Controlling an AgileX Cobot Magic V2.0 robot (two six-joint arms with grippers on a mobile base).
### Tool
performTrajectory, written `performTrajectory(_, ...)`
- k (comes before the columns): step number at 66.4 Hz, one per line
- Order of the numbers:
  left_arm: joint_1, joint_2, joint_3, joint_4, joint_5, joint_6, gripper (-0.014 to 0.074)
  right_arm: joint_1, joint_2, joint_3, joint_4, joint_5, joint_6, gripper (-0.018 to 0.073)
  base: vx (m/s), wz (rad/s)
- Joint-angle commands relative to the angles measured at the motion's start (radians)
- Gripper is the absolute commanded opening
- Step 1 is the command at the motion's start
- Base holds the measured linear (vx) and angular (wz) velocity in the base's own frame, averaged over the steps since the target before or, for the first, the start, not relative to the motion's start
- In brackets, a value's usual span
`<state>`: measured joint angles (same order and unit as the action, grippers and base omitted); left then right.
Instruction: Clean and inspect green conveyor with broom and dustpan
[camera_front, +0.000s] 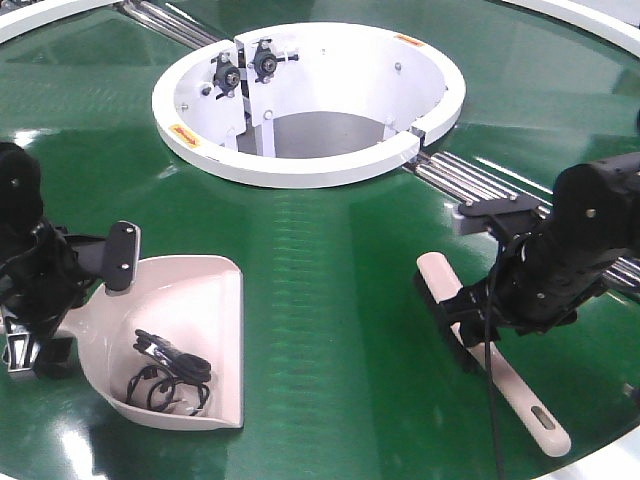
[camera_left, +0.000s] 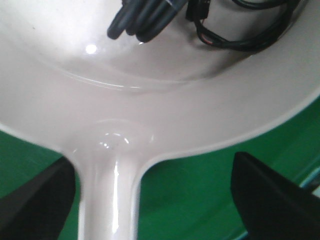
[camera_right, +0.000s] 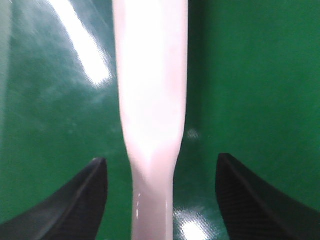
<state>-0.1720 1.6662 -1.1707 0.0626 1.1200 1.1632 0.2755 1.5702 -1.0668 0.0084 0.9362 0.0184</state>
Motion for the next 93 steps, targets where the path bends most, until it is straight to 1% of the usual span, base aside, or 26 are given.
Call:
performTrajectory(1, -0.007, -0.082, -0.030, -0.043, 0.017, -0.010, 0.0570, -0.006, -0.082, -0.029, -0.016, -0.047, -0.012, 0.0463, 0.00, 0.00)
performTrajectory(9, -0.007, -0.142, -0.030, -0.070, 0.020, -0.018, 0.0561, -0.006, -0.150, -0.029, -0.019, -0.095, -0.006, 0.0463, 0.00, 0.00)
performTrajectory(15, -0.007, -0.192, -0.030, -0.097, 0.019, -0.082, 0.0559, -0.006, -0.209, -0.029, -0.019, -0.136, 0.002, 0.0463, 0.00, 0.00)
performTrajectory(23, -0.007, -0.257, -0.030, -0.107, 0.013, -0.162, 0.0559, -0.006, -0.294, -0.030, -0.021, -0.199, 0.003, 0.0463, 0.00, 0.00)
performTrajectory(30, -0.007, -0.315, -0.030, -0.134, -0.012, -0.187, 0.0559, -0.006, -0.367, -0.030, -0.034, -0.259, 0.001, 0.0463, 0.00, 0.00)
performTrajectory(33, -0.007, -0.342, -0.030, -0.162, -0.026, -0.190, 0.0559, -0.006, -0.397, -0.030, -0.040, -0.283, -0.002, 0.0463, 0.00, 0.00)
performTrajectory(38, -0.007, -0.394, -0.030, -0.244, -0.074, -0.191, 0.0559, -0.006, -0.452, -0.030, -0.054, -0.308, -0.018, 0.0463, 0.00, 0.00)
performTrajectory(45, -0.007, -0.463, -0.030, -0.333, -0.151, -0.193, 0.0559, -0.006, -0.515, -0.030, -0.057, -0.338, -0.056, 0.0463, 0.00, 0.00)
performTrajectory(53, -0.007, -0.535, -0.030, -0.424, -0.191, -0.193, 0.0559, -0.006, -0.564, -0.030, -0.053, -0.325, -0.018, 0.0463, 0.00, 0.00)
performTrajectory(55, -0.007, -0.557, -0.030, -0.436, -0.196, -0.196, 0.0559, -0.006, -0.577, -0.029, -0.053, -0.314, -0.011, 0.0463, 0.00, 0.00)
performTrajectory(56, -0.007, -0.566, -0.030, -0.437, -0.199, -0.204, 0.0559, -0.006, -0.583, -0.027, -0.053, -0.310, -0.012, 0.0463, 0.00, 0.00)
performTrajectory(58, -0.007, -0.589, -0.030, -0.432, -0.204, -0.250, 0.0557, -0.006, -0.601, -0.020, -0.056, -0.303, -0.012, 0.0463, 0.00, 0.00)
performTrajectory(62, -0.003, -0.626, -0.030, -0.407, -0.209, -0.382, 0.0555, -0.006, -0.640, 0.000, -0.056, -0.307, -0.012, 0.0458, 0.00, 0.00)
performTrajectory(63, -0.003, -0.637, -0.030, -0.392, -0.216, -0.423, 0.0555, -0.006, -0.650, 0.005, -0.056, -0.312, -0.012, 0.0456, 0.00, 0.00)
performTrajectory(66, -0.003, -0.663, -0.030, -0.348, -0.243, -0.502, 0.0555, -0.006, -0.686, 0.024, -0.058, -0.327, -0.012, 0.0452, 0.00, 0.00)
performTrajectory(69, -0.003, -0.693, -0.030, -0.290, -0.278, -0.565, 0.0555, -0.006, -0.719, 0.051, -0.061, -0.348, -0.012, 0.0450, 0.00, 0.00)
performTrajectory(73, -0.003, -0.740, -0.030, -0.239, -0.322, -0.656, 0.0555, -0.006, -0.774, 0.095, -0.061, -0.388, -0.012, 0.0448, 0.00, 0.00)
performTrajectory(76, -0.003, -0.772, -0.030, -0.217, -0.352, -0.719, 0.0555, -0.006, -0.812, 0.131, -0.061, -0.419, -0.012, 0.0446, 0.00, 0.00)
performTrajectory(78, -0.003, -0.796, -0.028, -0.217, -0.368, -0.761, 0.0555, -0.006, -0.834, 0.152, -0.061, -0.437, -0.012, 0.0445, 0.00, 0.00)
performTrajectory(83, -0.004, -0.859, 0.000, -0.222, -0.415, -0.816, 0.0555, -0.006, -0.904, 0.218, -0.061, -0.486, -0.012, 0.0445, 0.00, 0.00)
performTrajectory(88, -0.004, -0.936, 0.078, -0.220, -0.484, -0.820, 0.0555, -0.006, -0.973, 0.268, -0.061, -0.514, -0.012, 0.0445, 0.00, 0.00)
performTrajectory(93, -0.004, -1.021, 0.204, -0.220, -0.579, -0.820, 0.0555, -0.006, -1.043, 0.309, -0.061, -0.538, -0.012, 0.0445, 0.00, 0.00)
